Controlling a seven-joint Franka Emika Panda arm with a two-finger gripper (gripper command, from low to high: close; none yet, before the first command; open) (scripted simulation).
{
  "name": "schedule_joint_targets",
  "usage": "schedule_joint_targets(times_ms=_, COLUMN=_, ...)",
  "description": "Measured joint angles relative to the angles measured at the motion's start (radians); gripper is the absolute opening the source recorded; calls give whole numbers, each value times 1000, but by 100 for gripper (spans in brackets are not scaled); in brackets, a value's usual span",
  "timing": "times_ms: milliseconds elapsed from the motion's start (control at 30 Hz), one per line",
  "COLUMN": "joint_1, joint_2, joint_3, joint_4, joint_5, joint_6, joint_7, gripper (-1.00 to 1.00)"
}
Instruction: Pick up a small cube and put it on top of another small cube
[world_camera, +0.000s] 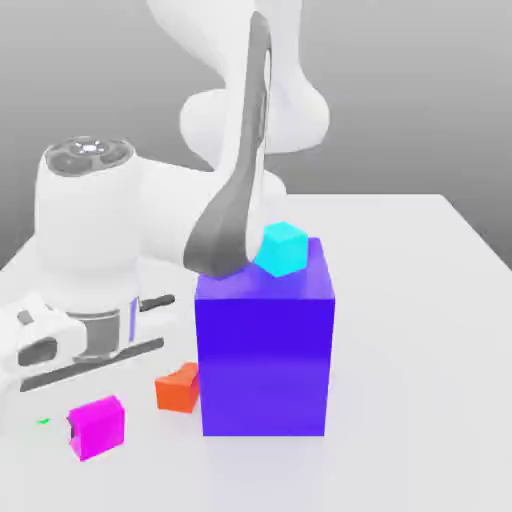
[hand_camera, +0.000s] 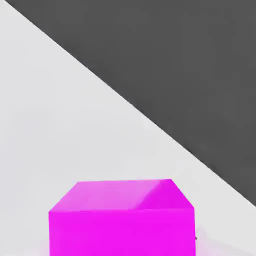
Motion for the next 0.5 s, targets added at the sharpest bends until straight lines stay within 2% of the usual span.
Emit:
schedule_joint_targets(times_ms=133, joint_1=-117, joint_2=-98, joint_3=-112, joint_4=-106, joint_5=72, joint_6=-39, joint_7=7, gripper=-100)
schedule_joint_targets(times_ms=167, joint_1=-136, joint_2=-95, joint_3=-113, joint_4=-121, joint_5=108, joint_6=-32, joint_7=-14, gripper=-100)
schedule_joint_targets(times_ms=333, joint_1=-253, joint_2=35, joint_3=18, joint_4=-119, joint_5=330, joint_6=56, joint_7=-170, gripper=-100)
schedule_joint_targets(times_ms=367, joint_1=-280, joint_2=66, joint_3=52, joint_4=-116, joint_5=374, joint_6=77, joint_7=-201, gripper=100)
schedule_joint_targets(times_ms=500, joint_1=-280, joint_2=66, joint_3=52, joint_4=-116, joint_5=374, joint_6=77, joint_7=-201, gripper=100)
